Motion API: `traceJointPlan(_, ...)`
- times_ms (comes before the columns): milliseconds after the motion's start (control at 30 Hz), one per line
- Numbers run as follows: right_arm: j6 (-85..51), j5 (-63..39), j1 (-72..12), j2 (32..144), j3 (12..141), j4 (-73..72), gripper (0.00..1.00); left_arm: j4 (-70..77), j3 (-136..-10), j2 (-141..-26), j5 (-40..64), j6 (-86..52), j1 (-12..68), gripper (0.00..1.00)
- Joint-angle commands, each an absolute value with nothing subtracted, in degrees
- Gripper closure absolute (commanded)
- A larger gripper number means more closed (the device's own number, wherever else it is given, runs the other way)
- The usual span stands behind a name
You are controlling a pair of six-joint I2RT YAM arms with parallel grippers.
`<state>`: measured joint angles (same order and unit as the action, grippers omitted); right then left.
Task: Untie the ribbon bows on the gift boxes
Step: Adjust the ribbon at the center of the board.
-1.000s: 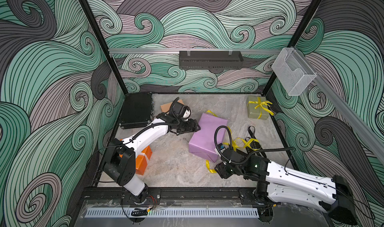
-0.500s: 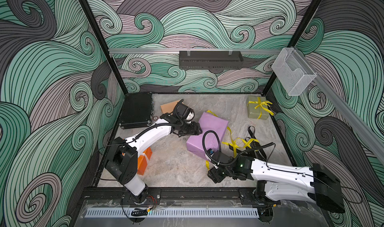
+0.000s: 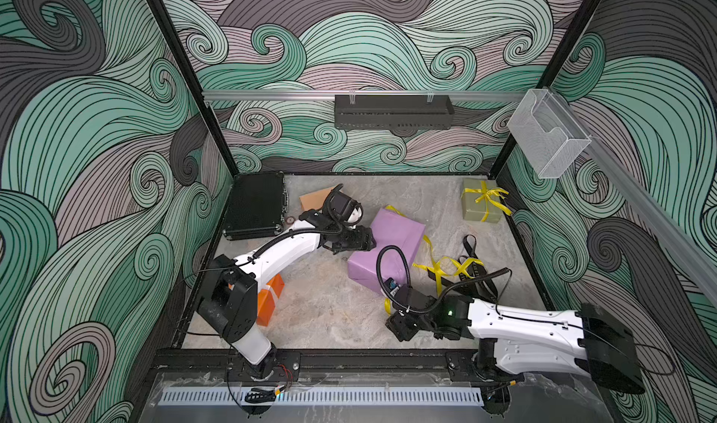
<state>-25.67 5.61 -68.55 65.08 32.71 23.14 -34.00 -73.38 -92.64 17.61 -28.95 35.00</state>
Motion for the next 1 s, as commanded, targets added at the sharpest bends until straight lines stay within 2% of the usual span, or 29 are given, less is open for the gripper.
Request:
traceJointPlan(0, -24.4, 6.2, -68.7, 65.5, 31.2, 22.1, 0.31, -35.7, -75.7, -93.4, 17.2, -28.3, 34.7, 0.25)
traceJointPlan(233, -24.0, 10.2, -68.7, 70.6, 31.1, 20.7, 0.31, -35.2, -75.4, -93.3, 17.1, -28.5, 34.6, 0.25)
traceJointPlan(367, -24.4, 11.2, -68.7, 70.8, 28.2, 12.6, 0.33, -35.0, -75.4, -93.0, 17.2, -28.6, 34.6, 0.25)
traceJointPlan(733, -25.4, 11.2, -68.8, 73.5, 27.7, 11.7, 0.46, -34.9, -75.3, -92.1, 17.0, -28.8, 34.5, 0.25)
traceJointPlan(967, -26.8, 11.0, -70.7, 78.1, 28.4, 11.0, 0.59, -34.9, -75.1, -91.3, 16.9, -28.7, 34.4, 0.25)
